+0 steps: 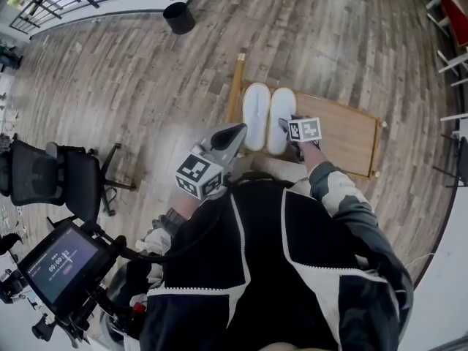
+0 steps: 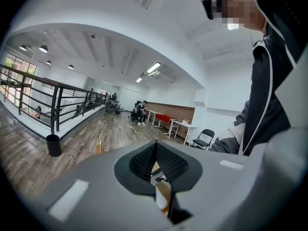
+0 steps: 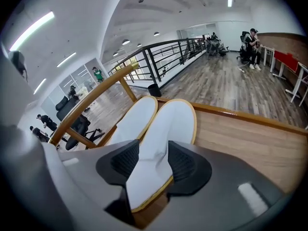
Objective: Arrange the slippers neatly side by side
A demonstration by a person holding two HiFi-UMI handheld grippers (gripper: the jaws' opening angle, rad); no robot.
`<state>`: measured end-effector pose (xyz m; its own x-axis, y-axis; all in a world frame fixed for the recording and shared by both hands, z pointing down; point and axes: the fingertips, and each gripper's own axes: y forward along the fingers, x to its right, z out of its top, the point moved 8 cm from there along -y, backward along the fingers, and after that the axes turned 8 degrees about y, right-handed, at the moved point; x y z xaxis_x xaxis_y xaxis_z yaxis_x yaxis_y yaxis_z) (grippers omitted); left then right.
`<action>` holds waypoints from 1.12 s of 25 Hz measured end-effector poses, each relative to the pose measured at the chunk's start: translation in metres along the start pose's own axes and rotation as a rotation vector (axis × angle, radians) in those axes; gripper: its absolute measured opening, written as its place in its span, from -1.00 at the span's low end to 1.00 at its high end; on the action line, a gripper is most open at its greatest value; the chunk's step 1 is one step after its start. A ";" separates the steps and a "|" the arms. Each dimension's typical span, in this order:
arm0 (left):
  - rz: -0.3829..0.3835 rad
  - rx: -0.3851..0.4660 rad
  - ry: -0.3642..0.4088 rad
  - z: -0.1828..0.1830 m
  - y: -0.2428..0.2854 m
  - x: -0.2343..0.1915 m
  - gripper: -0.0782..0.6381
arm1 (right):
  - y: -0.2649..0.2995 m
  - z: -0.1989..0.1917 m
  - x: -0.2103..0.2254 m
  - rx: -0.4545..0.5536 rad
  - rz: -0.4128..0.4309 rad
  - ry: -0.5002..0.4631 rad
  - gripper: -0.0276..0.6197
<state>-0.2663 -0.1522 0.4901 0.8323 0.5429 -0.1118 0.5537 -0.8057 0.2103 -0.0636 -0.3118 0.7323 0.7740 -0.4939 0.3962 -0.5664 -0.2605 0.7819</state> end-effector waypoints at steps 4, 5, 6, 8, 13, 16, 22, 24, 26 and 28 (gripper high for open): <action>-0.019 0.028 0.007 0.005 0.006 0.003 -0.73 | -0.030 0.019 -0.010 0.081 0.054 -0.041 -0.29; -0.025 0.040 0.010 0.008 0.008 0.004 -0.73 | -0.043 0.026 -0.014 0.121 0.081 -0.053 -0.29; -0.030 0.050 0.012 0.010 0.009 0.005 -0.73 | -0.058 0.033 -0.021 0.169 0.111 -0.071 -0.34; -0.037 0.065 0.012 0.014 0.011 0.007 -0.73 | -0.094 0.044 -0.038 0.287 0.175 -0.133 -0.52; -0.063 0.083 0.000 0.013 0.013 0.013 -0.73 | -0.179 0.051 -0.093 0.571 0.254 -0.375 -0.90; -0.079 0.090 0.001 0.015 0.016 0.018 -0.73 | -0.215 0.049 -0.118 0.671 0.275 -0.413 -0.90; -0.109 0.108 0.012 0.015 0.016 0.022 -0.73 | -0.246 0.037 -0.148 0.748 0.283 -0.479 -0.91; -0.109 0.111 0.022 0.018 0.017 0.021 -0.73 | -0.245 0.034 -0.150 0.747 0.276 -0.488 -0.91; -0.108 0.115 0.026 0.021 0.018 0.020 -0.73 | -0.243 0.032 -0.149 0.733 0.263 -0.485 -0.91; -0.110 0.119 0.031 0.023 0.019 0.020 -0.73 | -0.242 0.029 -0.148 0.718 0.254 -0.490 -0.91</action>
<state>-0.2381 -0.1619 0.4696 0.7662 0.6352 -0.0974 0.6422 -0.7622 0.0813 -0.0494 -0.1999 0.4705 0.4873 -0.8622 0.1382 -0.8711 -0.4691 0.1453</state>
